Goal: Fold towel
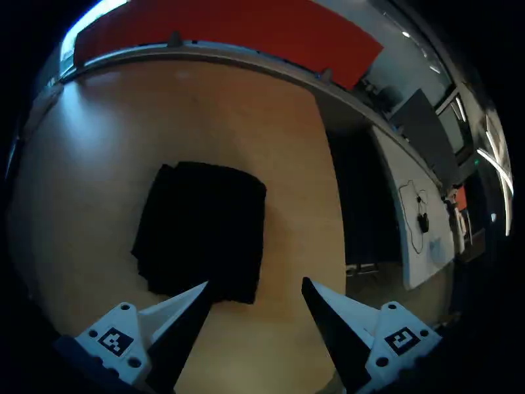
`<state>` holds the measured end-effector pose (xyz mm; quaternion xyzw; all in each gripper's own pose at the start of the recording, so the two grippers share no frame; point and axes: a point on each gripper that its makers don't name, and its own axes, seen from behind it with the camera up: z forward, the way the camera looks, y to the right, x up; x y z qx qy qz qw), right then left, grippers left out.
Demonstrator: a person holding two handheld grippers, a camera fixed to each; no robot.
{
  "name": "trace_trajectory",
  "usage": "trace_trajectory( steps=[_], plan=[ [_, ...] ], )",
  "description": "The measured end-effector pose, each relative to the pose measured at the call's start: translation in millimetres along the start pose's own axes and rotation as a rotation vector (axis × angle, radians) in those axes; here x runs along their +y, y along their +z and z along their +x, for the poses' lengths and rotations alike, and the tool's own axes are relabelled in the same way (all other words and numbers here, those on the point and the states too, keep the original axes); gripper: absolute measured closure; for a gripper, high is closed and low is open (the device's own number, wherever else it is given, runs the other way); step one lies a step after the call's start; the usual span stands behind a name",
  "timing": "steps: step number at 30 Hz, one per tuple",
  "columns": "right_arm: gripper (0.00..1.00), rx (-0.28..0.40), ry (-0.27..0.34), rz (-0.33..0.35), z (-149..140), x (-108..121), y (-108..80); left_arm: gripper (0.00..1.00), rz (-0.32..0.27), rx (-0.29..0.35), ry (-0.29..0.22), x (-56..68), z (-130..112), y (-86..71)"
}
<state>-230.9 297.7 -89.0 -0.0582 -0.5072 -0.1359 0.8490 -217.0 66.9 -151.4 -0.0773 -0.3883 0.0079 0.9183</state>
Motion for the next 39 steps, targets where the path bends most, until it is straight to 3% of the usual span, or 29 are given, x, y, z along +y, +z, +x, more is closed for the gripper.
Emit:
trace_trajectory(
  steps=[11, 20, 32, 39],
  plan=[
    [0.00, 0.150, 0.174, 0.059, 35.6, -23.6, -20.7, 0.04, -0.004, 0.009, -0.003, 0.2, 3.9, 0.1],
    [0.00, 0.220, 0.346, 0.031, 57.5, -21.9, -31.7, 0.04, -0.010, 0.012, -0.005, 2.0, 5.8, 1.0],
    [0.00, 0.300, 0.407, -0.004, 77.3, -19.7, -45.9, 0.04, -0.007, 0.035, -0.011, -1.2, 17.7, 0.4],
    [0.00, 0.450, 0.431, -0.052, 105.3, -15.1, -71.8, 0.04, 0.005, 0.072, -0.024, -6.9, 35.9, 0.7]
  ],
)
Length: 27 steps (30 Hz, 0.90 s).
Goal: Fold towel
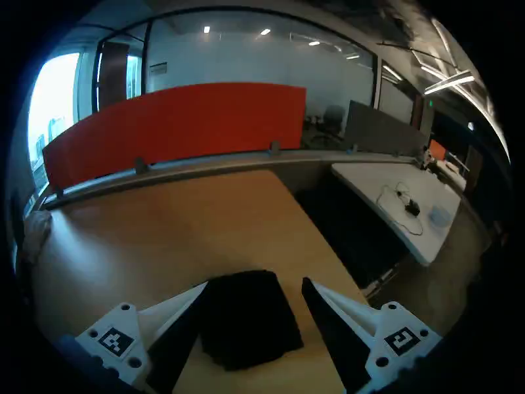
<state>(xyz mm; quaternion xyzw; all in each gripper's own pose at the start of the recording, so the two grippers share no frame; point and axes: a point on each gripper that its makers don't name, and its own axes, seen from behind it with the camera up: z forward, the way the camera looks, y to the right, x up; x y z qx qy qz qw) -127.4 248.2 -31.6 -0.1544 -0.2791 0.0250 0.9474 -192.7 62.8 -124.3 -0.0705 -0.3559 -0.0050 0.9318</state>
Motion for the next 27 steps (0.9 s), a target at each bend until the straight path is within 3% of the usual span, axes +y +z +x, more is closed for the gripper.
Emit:
trace_trajectory(
  steps=[8, 18, 23, 27],
  plan=[
    [0.00, 0.165, 0.019, 0.005, 31.3, -16.0, -18.3, 0.04, 0.007, 0.056, -0.023, -4.3, 23.6, 0.5],
    [0.00, 0.315, 0.021, 0.044, 62.3, -38.3, -38.4, 0.04, 0.008, 0.120, -0.031, -8.1, 47.1, 1.1],
    [0.00, 0.399, 0.035, 0.071, 83.0, -52.6, -53.5, 0.04, 0.005, 0.174, -0.037, -8.7, 64.8, -1.4],
    [0.00, 0.430, 0.046, 0.101, 94.2, -65.4, -62.4, 0.04, 0.002, 0.240, -0.046, -10.5, 85.5, -6.3]
  ],
)
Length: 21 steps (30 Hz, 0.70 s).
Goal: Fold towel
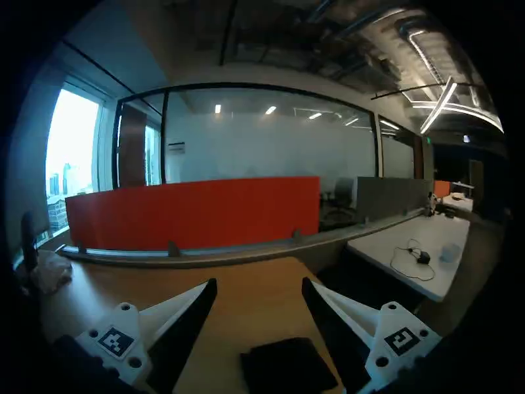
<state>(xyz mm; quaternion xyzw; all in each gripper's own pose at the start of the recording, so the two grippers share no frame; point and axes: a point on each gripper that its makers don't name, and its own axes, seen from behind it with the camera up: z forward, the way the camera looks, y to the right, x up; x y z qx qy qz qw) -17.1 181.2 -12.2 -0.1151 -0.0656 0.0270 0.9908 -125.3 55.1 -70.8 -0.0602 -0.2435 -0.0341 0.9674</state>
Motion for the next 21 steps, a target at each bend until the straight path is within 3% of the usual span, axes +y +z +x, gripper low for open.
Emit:
trace_trajectory(
  steps=[8, 21],
  plan=[
    [0.00, 0.022, -0.020, 0.058, 13.1, -34.9, 1.8, 0.04, 0.024, 0.139, 0.002, -7.9, 48.4, 3.7],
    [0.00, 0.026, -0.053, 0.175, 19.5, -111.3, 1.2, 0.04, 0.033, 0.288, -0.019, -19.0, 104.4, 6.1]
  ],
)
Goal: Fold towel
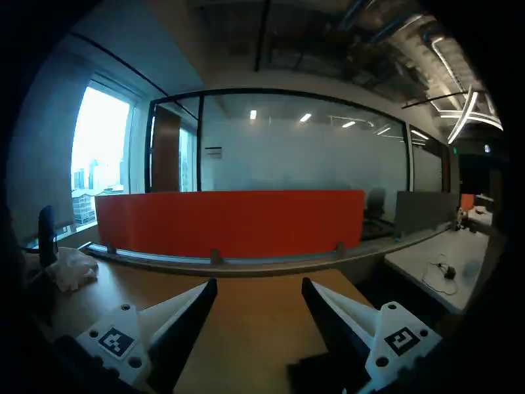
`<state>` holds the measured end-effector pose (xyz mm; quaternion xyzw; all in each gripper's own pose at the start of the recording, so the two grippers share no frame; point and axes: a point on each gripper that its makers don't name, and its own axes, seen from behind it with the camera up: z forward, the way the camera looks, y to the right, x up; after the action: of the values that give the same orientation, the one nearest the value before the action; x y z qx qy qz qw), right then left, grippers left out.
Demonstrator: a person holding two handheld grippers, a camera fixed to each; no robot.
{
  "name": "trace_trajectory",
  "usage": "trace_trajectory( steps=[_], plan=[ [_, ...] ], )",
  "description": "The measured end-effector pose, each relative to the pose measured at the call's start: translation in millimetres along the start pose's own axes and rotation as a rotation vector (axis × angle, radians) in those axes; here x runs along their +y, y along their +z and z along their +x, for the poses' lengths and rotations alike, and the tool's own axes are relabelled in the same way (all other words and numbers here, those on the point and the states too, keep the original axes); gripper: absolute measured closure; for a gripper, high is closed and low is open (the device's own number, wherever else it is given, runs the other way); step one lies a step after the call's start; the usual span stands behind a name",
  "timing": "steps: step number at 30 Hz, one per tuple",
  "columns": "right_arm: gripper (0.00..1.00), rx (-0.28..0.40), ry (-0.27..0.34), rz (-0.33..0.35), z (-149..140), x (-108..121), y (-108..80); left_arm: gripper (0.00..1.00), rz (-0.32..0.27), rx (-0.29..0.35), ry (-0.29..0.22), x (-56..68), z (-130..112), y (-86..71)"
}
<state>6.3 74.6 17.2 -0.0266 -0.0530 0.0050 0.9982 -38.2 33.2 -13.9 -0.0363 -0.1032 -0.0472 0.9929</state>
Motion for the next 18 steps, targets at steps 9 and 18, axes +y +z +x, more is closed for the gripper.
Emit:
trace_trajectory(
  steps=[9, 18],
  plan=[
    [0.00, 0.019, 0.011, 0.056, 14.4, -47.9, 3.6, 0.04, 0.016, 0.075, -0.046, -11.2, 20.4, 6.9],
    [0.00, 0.019, 0.008, 0.075, 16.5, -64.8, 5.0, 0.04, 0.033, 0.093, -0.029, -15.4, 21.5, 9.1]
  ],
)
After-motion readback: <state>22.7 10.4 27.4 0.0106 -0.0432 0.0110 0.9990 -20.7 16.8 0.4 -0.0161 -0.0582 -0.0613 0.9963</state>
